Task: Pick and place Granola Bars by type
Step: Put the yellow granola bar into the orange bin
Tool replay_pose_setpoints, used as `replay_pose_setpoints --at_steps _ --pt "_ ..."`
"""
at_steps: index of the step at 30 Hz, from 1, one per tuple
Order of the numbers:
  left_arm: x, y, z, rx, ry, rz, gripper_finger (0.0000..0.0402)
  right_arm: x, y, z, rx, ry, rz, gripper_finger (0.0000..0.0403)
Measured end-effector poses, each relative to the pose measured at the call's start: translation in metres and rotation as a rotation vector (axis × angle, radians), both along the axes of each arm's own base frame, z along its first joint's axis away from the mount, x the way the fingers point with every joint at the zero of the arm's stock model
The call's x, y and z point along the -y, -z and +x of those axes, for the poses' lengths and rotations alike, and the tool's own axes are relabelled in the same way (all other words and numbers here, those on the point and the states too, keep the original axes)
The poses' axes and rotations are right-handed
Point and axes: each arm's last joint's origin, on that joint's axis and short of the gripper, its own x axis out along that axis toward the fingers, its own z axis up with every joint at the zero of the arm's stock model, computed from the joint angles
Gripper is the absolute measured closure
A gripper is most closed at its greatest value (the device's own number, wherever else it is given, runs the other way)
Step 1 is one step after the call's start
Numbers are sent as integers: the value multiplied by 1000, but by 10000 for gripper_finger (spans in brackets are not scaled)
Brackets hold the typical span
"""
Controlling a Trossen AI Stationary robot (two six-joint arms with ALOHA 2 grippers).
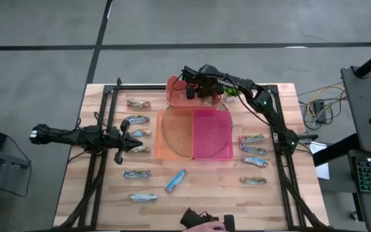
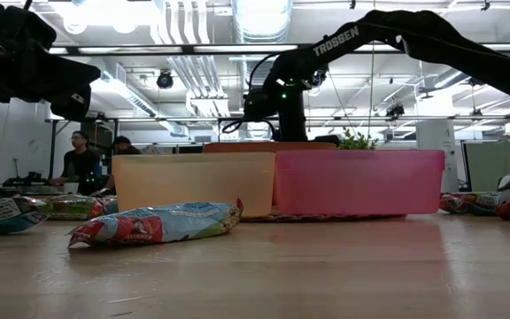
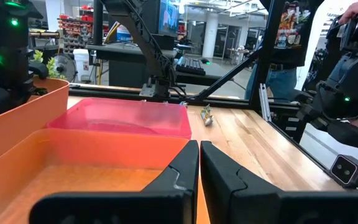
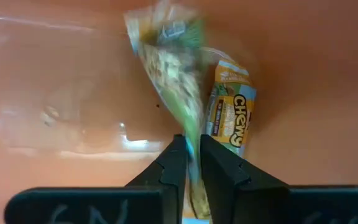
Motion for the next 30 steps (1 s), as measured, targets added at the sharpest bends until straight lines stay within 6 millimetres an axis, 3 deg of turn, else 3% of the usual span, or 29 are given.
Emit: replay_pose_setpoints --at_steps 10,16,25,30 --pt "0 0 0 0 0 0 401 2 0 -1 -12 -2 -15 293" --pt "0 0 0 0 0 0 401 5 -11 -1 -4 -34 -58 259" --pt "0 0 0 0 0 0 401 10 -52 7 56 -248 -140 239" --pt "0 0 0 0 0 0 401 -6 -80 10 113 -465 -153 246"
